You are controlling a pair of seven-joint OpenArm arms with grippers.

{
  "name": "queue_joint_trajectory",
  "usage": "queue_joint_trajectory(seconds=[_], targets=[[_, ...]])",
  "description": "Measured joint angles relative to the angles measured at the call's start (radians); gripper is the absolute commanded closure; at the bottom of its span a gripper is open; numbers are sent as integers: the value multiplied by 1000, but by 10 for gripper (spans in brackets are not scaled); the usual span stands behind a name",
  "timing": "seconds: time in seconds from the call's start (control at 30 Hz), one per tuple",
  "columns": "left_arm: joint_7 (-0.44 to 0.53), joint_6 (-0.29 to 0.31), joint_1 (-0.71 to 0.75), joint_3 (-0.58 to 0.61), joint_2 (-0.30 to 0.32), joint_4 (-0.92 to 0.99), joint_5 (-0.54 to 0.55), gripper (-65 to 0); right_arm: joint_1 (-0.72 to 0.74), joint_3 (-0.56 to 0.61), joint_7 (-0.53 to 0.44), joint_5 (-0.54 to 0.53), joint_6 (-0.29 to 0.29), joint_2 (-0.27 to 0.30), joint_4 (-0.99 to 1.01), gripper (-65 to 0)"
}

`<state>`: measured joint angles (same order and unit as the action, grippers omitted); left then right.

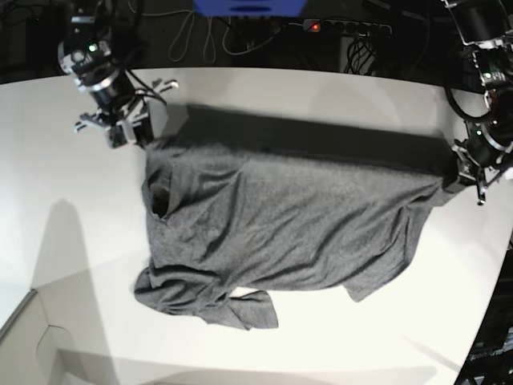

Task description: Layout the t-shirt on the table in an organized manner, then fold the t-shirt properly

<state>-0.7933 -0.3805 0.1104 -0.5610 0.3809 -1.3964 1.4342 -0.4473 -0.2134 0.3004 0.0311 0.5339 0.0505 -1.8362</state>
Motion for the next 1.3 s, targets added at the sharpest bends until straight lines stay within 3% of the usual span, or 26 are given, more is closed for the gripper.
queue_joint_trajectory(seconds=[0.13,0.27,0.37,0.57,0.63,0.77,0.87,1.13,1.3], targets=[[-5,0,10,7,-50,0,0,-3,-12,-2,-11,3,-5,5,1,-3],[0,0,25,3,-69,0,-1,-3,-54,0,-4,9,-6,18,26,-104],[2,0,23,5,-68,0,-1,-4,-66,-7,-7,14,54,21,31,-179],[0,0,26,6,-64,0,-1,-11,-68,-75,-10,14,72,16,30,-212],[-27,0,31,4,-65,0,-1,-53,-69,-84,-10,14,72,16,30,-212],[-71,0,36,4,-69,0,-2,-219,-66,-84,-11,14,72,16,29,-212],[-90,1,37,0,-68,0,-2,-306,-64,-84,-11,14,72,15,29,-211],[-98,3,94,-160,-73,-31,-4,-330,-43,-92,-13,14,72,21,-2,-211],[-90,3,55,-232,-61,-38,-4,-332,-29,-100,0,11,76,39,-35,-213]])
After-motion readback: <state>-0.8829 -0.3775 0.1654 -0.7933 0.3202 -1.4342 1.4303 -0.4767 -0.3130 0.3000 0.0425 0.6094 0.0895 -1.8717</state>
